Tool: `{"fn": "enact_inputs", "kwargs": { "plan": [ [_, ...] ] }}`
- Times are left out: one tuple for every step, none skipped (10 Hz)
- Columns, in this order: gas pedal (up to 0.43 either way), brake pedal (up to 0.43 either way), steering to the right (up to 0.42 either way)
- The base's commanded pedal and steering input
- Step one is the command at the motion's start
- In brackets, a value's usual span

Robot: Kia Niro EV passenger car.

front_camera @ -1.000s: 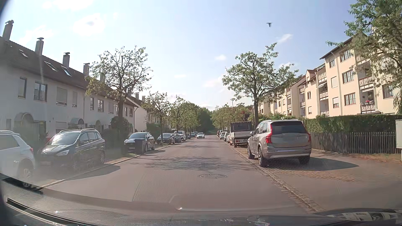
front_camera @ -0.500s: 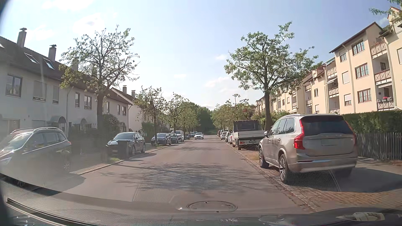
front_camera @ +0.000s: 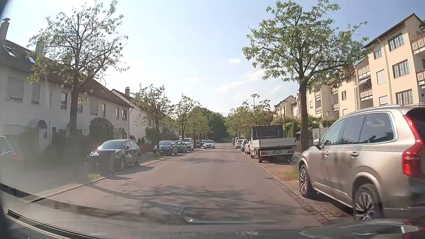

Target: Follow the waypoints while adhering to traffic rules and regulations

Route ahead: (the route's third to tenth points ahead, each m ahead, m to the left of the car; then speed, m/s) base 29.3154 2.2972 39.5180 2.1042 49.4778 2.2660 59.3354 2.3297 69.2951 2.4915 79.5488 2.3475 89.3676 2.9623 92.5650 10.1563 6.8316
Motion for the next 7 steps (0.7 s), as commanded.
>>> {"fn": "enact_inputs", "kwargs": {
  "plan": [
    [0.067,0.012,-0.006],
    [0.067,0.012,-0.006],
    [0.067,0.012,-0.007],
    [0.067,0.012,-0.008],
    [0.067,0.012,-0.008],
    [0.059,0.012,-0.008],
    [0.059,0.012,-0.008]
  ]
}}
